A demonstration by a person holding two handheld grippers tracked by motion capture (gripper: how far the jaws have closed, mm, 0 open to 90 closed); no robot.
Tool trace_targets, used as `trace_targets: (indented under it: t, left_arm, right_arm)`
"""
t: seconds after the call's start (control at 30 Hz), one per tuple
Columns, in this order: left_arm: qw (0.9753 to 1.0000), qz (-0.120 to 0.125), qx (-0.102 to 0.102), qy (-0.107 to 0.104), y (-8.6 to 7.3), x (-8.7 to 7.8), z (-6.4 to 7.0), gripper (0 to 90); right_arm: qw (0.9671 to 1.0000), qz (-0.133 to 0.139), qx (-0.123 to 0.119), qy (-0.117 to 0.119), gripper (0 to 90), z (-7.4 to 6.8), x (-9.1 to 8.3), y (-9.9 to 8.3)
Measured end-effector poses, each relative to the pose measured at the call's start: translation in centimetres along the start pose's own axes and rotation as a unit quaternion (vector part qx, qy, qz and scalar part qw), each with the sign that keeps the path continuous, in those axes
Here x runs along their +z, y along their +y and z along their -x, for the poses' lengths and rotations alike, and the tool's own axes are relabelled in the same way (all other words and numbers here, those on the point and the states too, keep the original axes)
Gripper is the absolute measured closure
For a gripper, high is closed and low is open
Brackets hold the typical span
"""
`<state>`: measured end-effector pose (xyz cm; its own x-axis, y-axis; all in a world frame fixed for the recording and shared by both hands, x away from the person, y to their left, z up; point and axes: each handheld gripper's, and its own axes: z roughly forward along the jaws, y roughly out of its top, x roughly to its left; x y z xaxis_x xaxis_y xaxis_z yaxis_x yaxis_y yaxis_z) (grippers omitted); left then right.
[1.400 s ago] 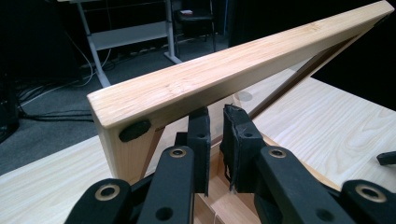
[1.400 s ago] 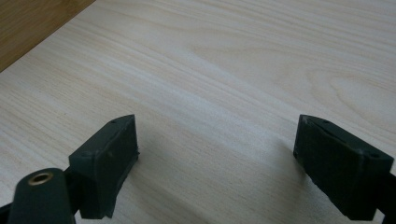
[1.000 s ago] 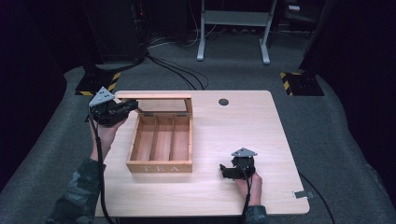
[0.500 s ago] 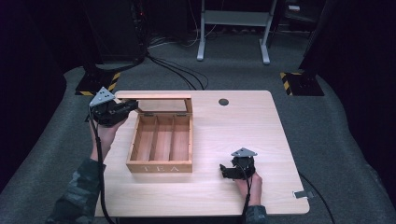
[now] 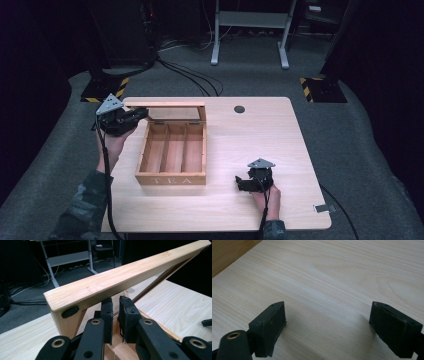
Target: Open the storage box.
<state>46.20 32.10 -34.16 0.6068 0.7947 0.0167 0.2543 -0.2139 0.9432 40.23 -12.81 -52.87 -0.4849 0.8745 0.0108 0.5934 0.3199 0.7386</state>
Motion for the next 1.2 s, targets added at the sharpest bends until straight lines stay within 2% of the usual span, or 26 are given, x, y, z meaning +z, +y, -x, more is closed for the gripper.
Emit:
trace_targets:
  t: [0.97,1.2]
  left_arm:
    - [1.0,0.002,-0.001,-0.002,-0.1,-0.02,0.06,81.2]
    - [1.0,0.001,0.006,0.003,-0.42,-0.23,0.49,81.0]
  right_arm:
    - [1.0,0.003,0.001,-0.003,13.2,-0.05,0.03,-0.02]
    - [1.0,0.003,0.001,-0.003,13.2,-0.06,0.03,-0.02]
